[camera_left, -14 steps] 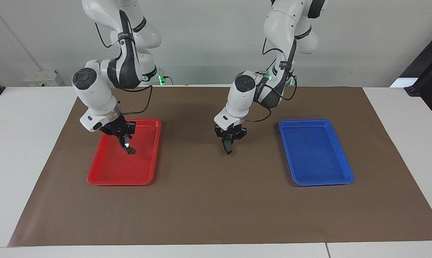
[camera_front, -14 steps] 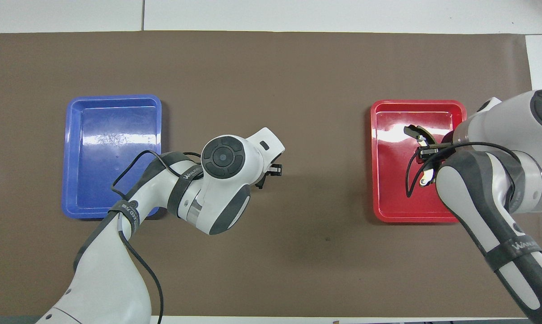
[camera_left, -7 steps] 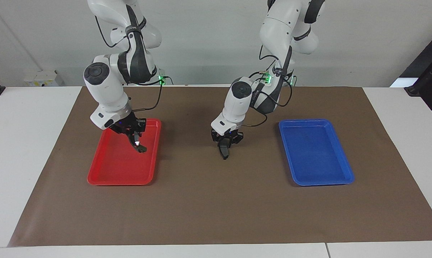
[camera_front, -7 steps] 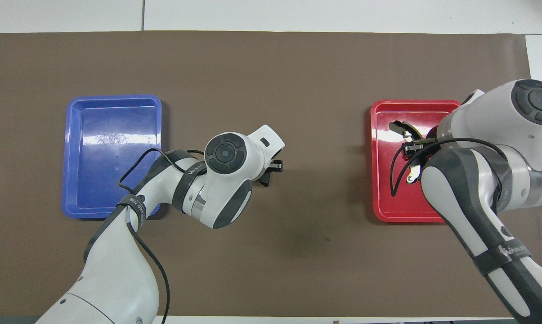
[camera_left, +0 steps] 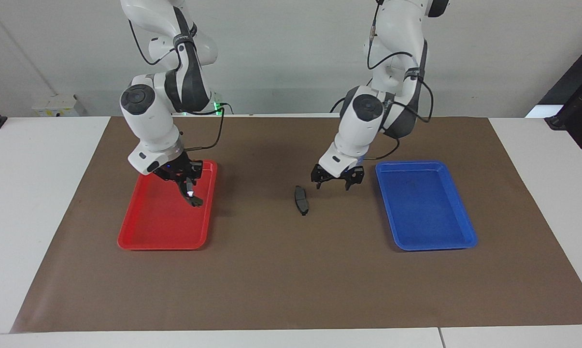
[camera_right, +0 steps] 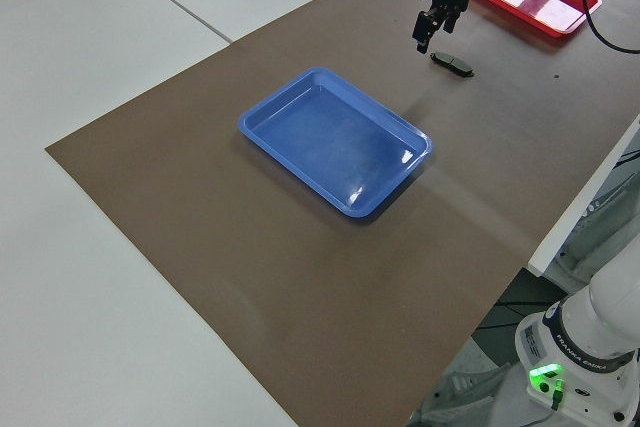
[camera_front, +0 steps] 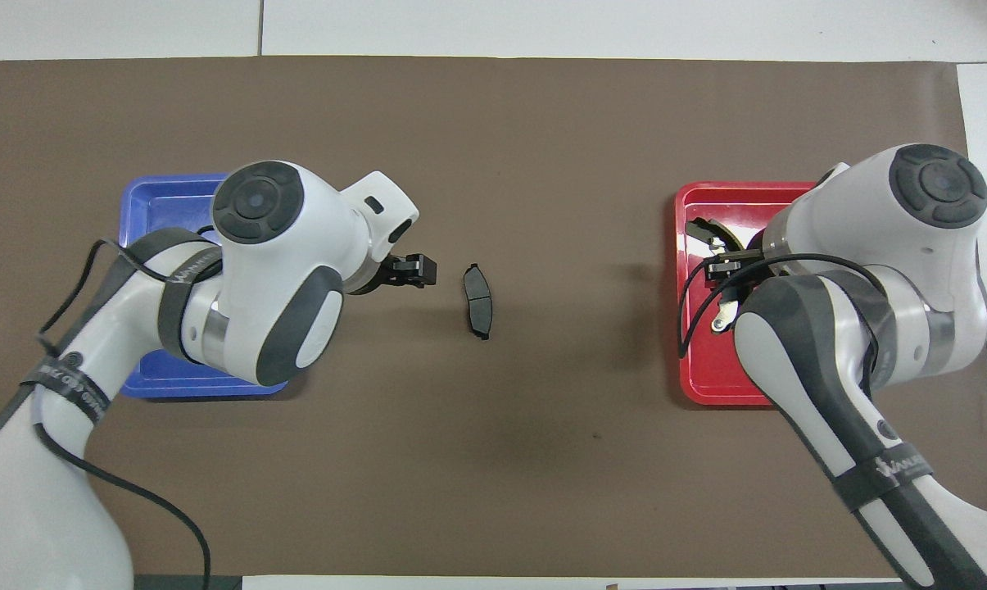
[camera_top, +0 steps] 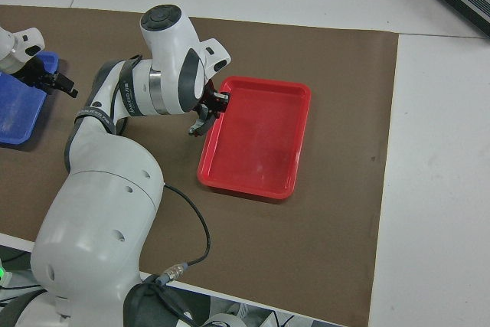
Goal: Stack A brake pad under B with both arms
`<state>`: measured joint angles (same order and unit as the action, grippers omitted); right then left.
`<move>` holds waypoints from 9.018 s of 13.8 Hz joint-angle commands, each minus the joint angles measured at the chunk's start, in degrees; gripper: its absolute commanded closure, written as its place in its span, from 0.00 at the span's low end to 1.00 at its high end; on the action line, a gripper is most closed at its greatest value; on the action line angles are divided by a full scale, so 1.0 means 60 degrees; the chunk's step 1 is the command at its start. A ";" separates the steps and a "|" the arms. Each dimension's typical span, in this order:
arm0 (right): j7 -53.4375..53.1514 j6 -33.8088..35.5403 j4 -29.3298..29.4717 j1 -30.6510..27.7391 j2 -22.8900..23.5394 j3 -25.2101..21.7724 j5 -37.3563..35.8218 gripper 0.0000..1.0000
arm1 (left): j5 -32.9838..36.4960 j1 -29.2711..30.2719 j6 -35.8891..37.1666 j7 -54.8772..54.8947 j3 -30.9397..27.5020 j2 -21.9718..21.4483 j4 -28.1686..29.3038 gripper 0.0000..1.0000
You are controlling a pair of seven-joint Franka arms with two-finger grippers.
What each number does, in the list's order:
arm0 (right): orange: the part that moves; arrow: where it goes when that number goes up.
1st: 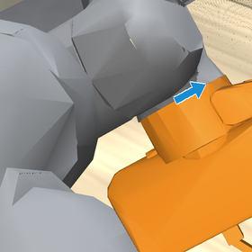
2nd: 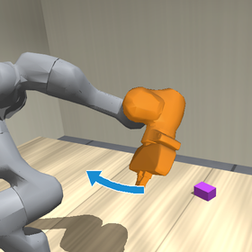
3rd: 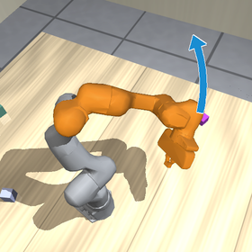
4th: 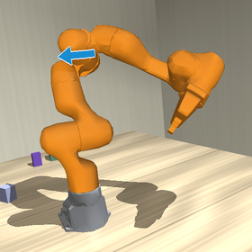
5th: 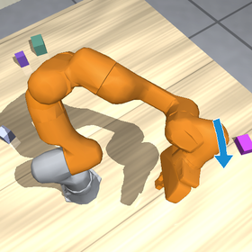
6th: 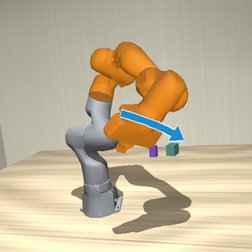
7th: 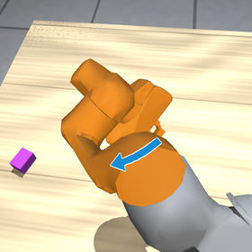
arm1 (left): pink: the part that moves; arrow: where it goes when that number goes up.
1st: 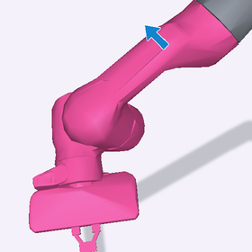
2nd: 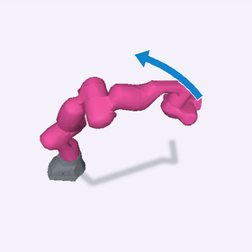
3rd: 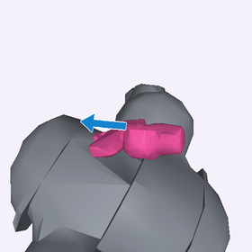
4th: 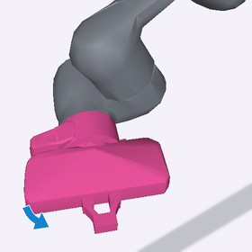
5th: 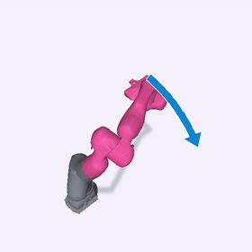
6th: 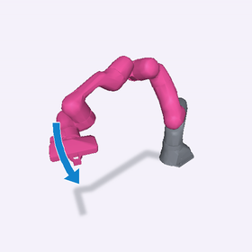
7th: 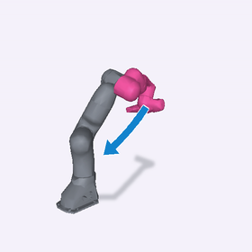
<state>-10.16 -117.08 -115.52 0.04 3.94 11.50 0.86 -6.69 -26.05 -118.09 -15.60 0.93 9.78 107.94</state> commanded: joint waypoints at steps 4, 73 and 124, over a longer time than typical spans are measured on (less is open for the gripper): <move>-0.1177 -0.0525 0.0692 0.0503 0.0602 0.1510 0.0076 1.00 | -0.0013 0.1789 0.1734 0.1661 0.0035 -0.1307 0.0115 0.01; -0.0579 0.4638 0.3737 -0.3287 -0.1009 0.1248 -0.0247 0.00 | 0.0940 0.4239 0.4403 0.3713 0.0035 -0.2290 -0.1613 0.00; 0.0829 0.5556 0.4314 0.0389 -0.0934 -0.2532 -0.0377 0.00 | 0.0940 0.4239 0.4403 0.3713 0.0035 -0.2304 -0.1613 0.00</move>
<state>-6.89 -82.75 -89.20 2.41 -1.69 -3.62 -1.45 -1.35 -0.99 -91.29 7.05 0.94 -2.60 97.01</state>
